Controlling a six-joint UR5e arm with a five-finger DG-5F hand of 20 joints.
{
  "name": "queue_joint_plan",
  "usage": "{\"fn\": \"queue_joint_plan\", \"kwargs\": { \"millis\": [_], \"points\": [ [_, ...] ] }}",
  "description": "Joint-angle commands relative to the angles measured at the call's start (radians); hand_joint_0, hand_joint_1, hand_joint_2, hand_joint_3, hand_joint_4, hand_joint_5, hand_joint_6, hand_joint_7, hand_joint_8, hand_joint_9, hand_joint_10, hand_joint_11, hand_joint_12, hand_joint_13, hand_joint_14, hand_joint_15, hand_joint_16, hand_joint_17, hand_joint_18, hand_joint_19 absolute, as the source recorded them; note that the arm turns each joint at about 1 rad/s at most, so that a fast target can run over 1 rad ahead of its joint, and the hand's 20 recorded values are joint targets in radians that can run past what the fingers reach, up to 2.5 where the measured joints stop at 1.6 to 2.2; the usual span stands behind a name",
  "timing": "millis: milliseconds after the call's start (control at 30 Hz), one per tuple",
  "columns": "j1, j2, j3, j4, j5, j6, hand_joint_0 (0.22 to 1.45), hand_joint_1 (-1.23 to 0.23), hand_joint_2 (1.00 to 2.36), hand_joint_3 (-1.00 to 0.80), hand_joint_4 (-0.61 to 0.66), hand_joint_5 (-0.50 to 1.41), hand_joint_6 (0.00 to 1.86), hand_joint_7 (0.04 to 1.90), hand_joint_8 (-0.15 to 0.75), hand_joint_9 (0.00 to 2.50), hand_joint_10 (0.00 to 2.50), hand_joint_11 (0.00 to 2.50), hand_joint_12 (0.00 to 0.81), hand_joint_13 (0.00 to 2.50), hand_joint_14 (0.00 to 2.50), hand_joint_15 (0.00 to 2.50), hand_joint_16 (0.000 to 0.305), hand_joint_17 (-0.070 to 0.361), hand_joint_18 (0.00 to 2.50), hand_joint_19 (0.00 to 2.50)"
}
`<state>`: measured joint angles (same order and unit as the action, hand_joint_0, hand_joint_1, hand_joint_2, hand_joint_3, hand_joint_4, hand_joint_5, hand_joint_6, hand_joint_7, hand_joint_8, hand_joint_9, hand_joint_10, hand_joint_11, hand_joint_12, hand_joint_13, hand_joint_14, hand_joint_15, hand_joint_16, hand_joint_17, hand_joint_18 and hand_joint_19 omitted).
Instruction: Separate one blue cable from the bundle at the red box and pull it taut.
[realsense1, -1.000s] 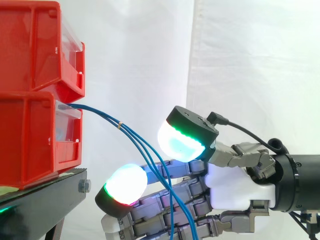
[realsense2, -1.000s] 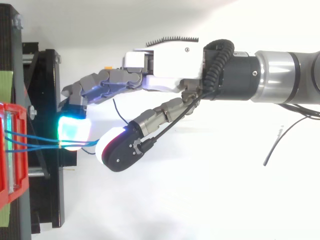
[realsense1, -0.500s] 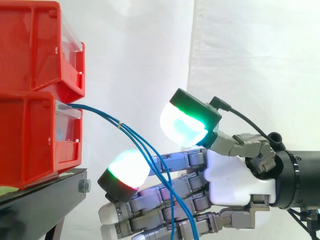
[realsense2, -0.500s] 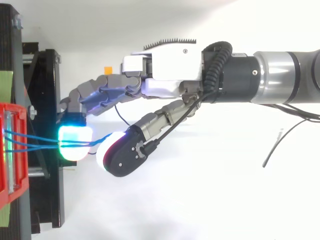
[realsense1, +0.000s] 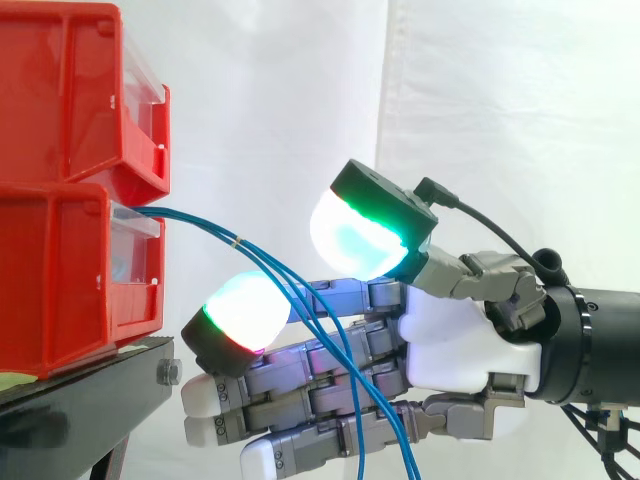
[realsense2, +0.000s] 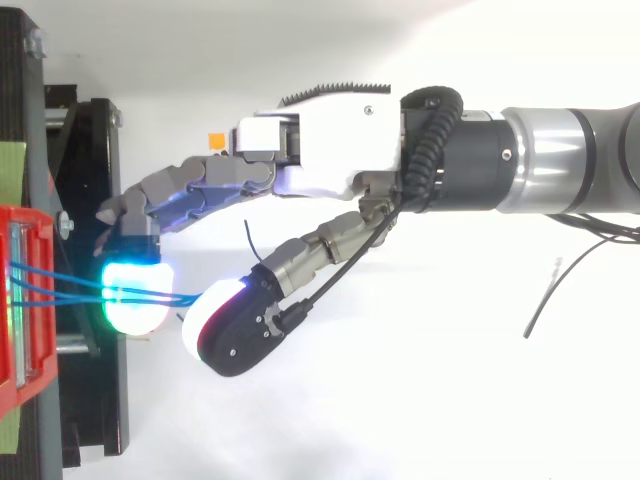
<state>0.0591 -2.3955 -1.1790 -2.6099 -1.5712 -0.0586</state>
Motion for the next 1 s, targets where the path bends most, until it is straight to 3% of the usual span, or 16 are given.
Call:
{"fn": "queue_joint_plan", "kwargs": {
  "millis": [0, 267, 633, 967],
  "points": [
    [0.001, -0.01, 0.001, 0.008, 0.002, -0.02, 0.58, -0.65, 1.0, -0.47, 0.24, -0.16, 0.5, 1.11, 0.269, 0.46, 0.01, 0.23, 0.302, 0.2, 0.0, 0.12, 0.041, 0.093, 0.26, 0.38],
    [-0.001, -0.01, 0.019, -0.045, 0.005, -0.027, 0.57, -0.61, 1.0, -0.48, 0.23, -0.16, 0.5, 1.13, 0.272, 0.47, 0.01, 0.23, 0.3, 0.22, 0.0, 0.13, 0.042, 0.093, 0.29, 0.39],
    [0.004, -0.01, 0.035, -0.044, 0.026, -0.058, 0.57, -0.59, 1.0, -0.49, 0.23, -0.16, 0.5, 1.13, 0.277, 0.49, 0.01, 0.24, 0.303, 0.23, 0.0, 0.13, 0.042, 0.094, 0.29, 0.4],
    [-0.013, -0.01, 0.048, -0.056, 0.011, -0.044, 0.57, -0.59, 1.0, -0.49, 0.23, -0.15, 0.5, 1.13, 0.278, 0.48, 0.01, 0.24, 0.304, 0.23, 0.01, 0.14, 0.042, 0.094, 0.31, 0.39]
  ]
}}
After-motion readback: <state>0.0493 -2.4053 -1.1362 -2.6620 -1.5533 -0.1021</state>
